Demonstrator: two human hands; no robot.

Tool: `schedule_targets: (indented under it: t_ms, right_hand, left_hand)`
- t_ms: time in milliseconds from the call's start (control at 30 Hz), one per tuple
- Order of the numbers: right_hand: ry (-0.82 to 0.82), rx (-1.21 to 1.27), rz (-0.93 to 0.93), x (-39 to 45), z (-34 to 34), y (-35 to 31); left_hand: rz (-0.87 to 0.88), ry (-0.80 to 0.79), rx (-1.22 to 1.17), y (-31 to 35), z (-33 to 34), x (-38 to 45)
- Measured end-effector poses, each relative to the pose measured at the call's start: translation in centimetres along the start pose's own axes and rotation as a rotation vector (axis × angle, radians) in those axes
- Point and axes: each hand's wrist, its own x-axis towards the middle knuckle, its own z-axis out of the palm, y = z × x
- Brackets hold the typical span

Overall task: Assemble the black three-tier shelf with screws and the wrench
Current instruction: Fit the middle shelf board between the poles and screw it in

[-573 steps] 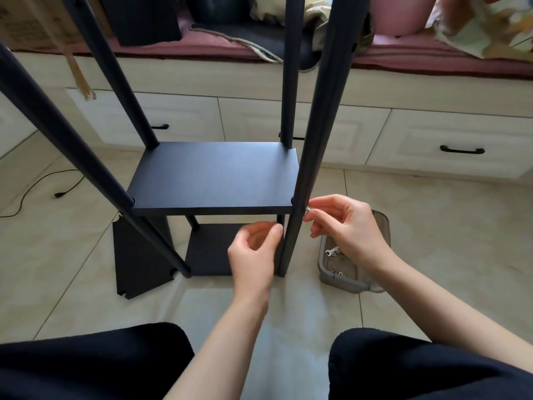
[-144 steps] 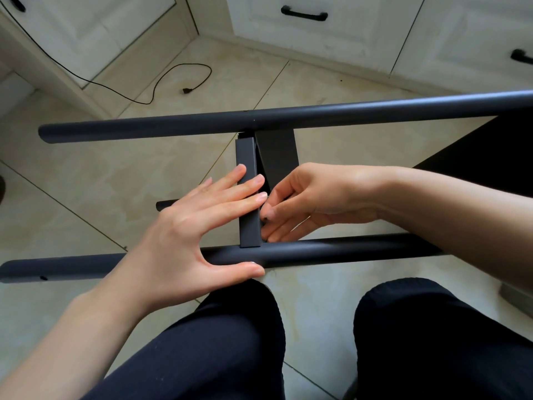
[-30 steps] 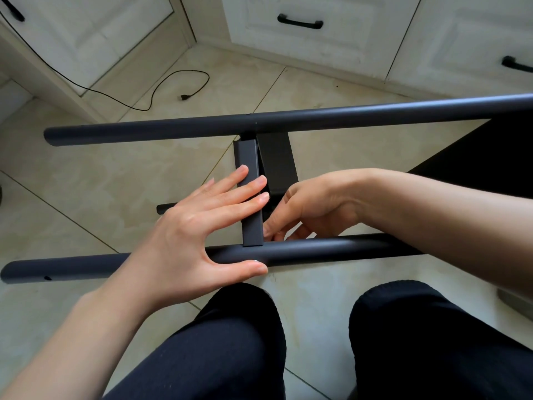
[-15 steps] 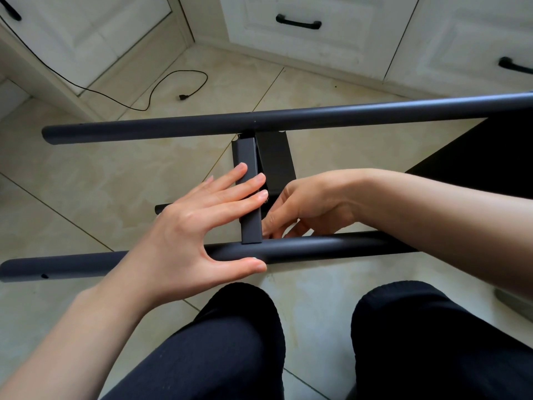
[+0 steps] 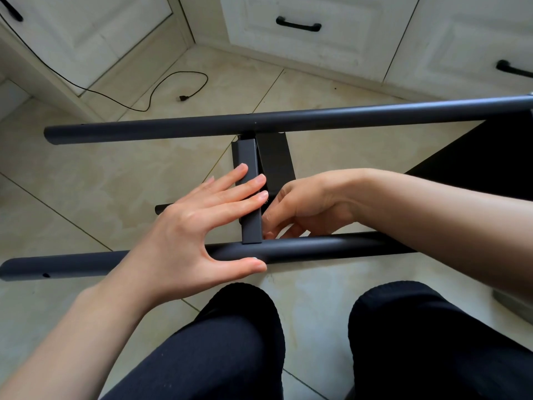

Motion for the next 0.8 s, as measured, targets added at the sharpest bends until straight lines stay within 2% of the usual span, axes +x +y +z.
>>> schedule_targets:
  t_ms: [300, 433, 633, 800]
  right_hand:
    - [-0.048, 0.030, 0.026, 0.4, -0.3, 0.2]
    - [-0.047, 0.003, -0.027, 0.2, -0.1, 0.2]
    - [0.103, -0.158, -0.123, -1.2, 0.5, -0.2]
    - [0.236, -0.512, -0.184, -4.2, 1.3, 0.2]
  left_hand:
    - [0.008, 0.005, 0.000, -0.2, 0.1, -0.1]
    - [0.017, 0.004, 0.010, -0.3, 0.1, -0.1]
    - [0.009, -0.031, 0.030, -0.1, -0.2, -0.1]
    - [-0.034, -0.040, 0.008, 0.5, -0.5, -0.3]
